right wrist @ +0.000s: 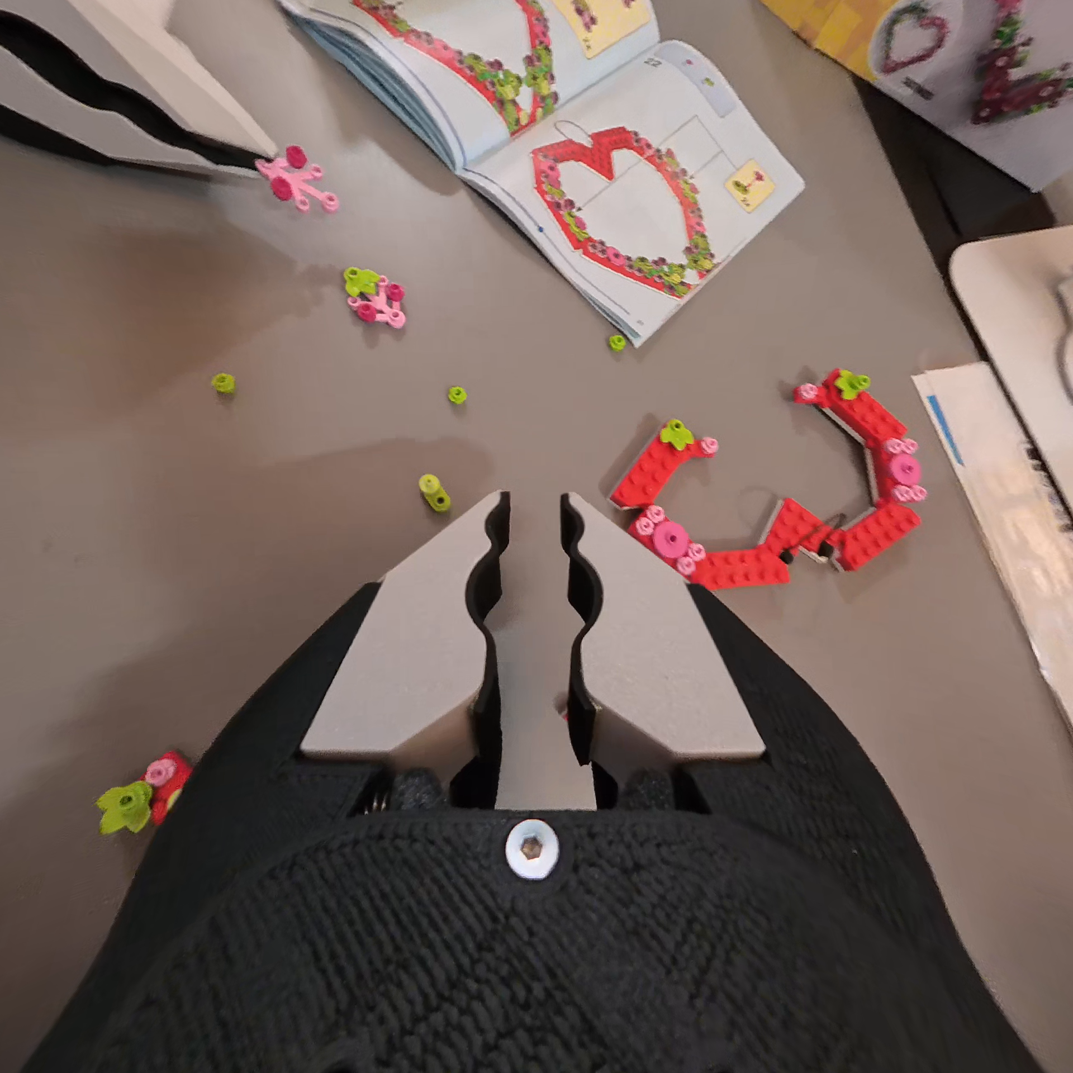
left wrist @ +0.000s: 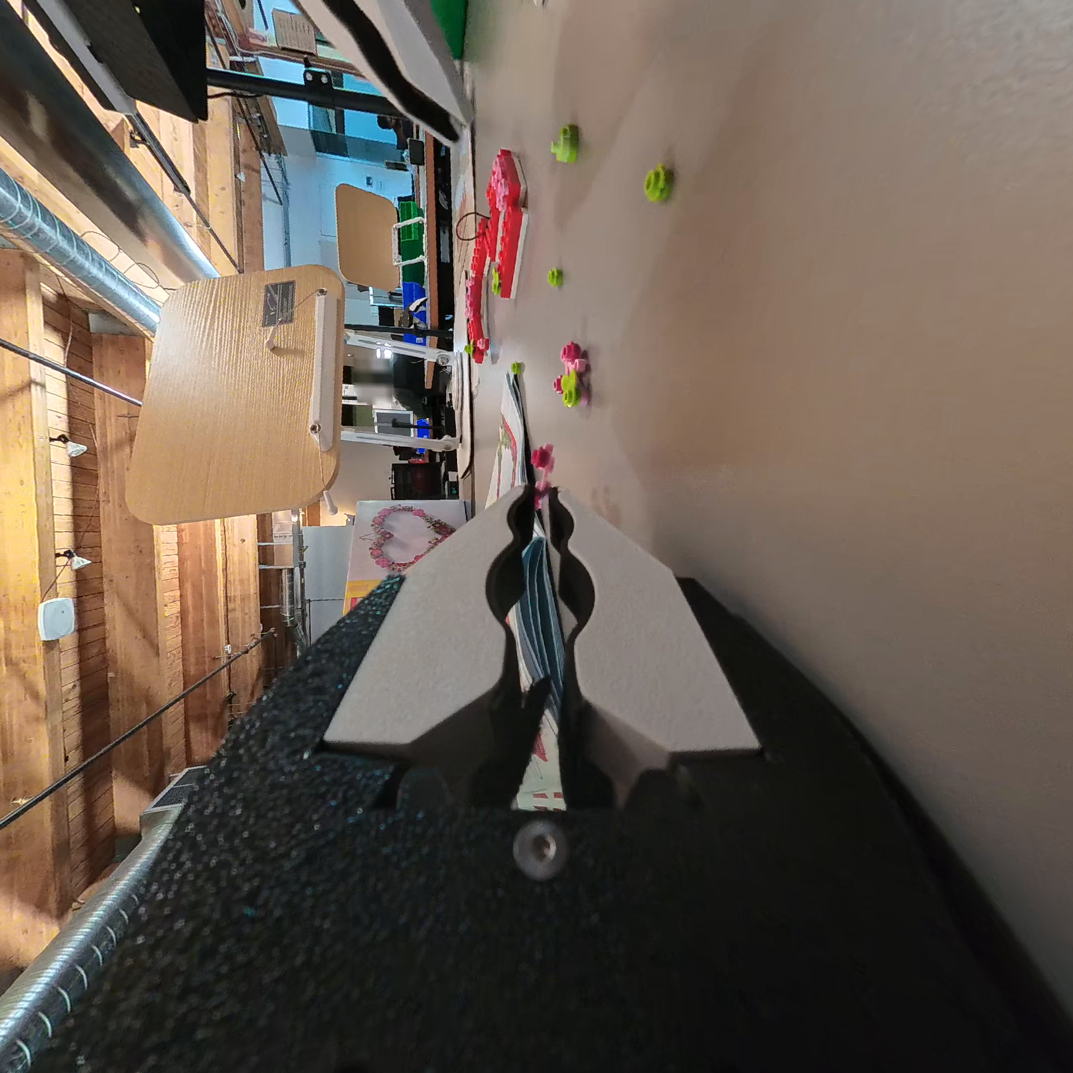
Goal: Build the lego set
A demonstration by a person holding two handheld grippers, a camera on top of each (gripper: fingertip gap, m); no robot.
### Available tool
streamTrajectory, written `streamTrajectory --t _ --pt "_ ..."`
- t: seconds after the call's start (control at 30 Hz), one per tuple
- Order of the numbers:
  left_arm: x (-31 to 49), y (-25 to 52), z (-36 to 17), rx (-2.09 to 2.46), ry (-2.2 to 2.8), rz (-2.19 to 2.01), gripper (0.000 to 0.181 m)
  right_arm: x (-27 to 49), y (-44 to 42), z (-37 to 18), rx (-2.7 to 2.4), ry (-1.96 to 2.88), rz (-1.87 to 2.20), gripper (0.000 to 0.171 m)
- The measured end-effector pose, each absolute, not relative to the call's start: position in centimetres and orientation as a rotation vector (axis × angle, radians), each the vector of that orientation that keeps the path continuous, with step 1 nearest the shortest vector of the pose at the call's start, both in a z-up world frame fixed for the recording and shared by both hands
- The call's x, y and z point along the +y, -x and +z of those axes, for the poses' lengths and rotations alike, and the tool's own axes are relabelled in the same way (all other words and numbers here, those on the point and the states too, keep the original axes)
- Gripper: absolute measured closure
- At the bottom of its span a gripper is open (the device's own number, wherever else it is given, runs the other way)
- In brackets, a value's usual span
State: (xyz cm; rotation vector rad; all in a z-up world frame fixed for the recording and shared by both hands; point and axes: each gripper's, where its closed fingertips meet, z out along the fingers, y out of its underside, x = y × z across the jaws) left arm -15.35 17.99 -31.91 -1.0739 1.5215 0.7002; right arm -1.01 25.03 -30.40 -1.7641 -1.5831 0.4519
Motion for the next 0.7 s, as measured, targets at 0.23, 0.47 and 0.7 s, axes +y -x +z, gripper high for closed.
streamTrajectory --t 0.23,0.47,0.7 --pt "18.0 15.4 -32.0 1.523 1.075 0.706 0.179 27.3 -0.8 -27.2 -1.346 1.670 0.372 0.149" --pt "18.0 15.4 -32.2 1.537 1.071 0.727 0.179 28.2 -1.7 -25.8 -1.213 1.574 0.302 0.146" --pt "17.9 15.3 -32.5 1.549 1.090 0.722 0.178 29.9 -3.8 -21.7 -0.980 1.332 0.148 0.145"
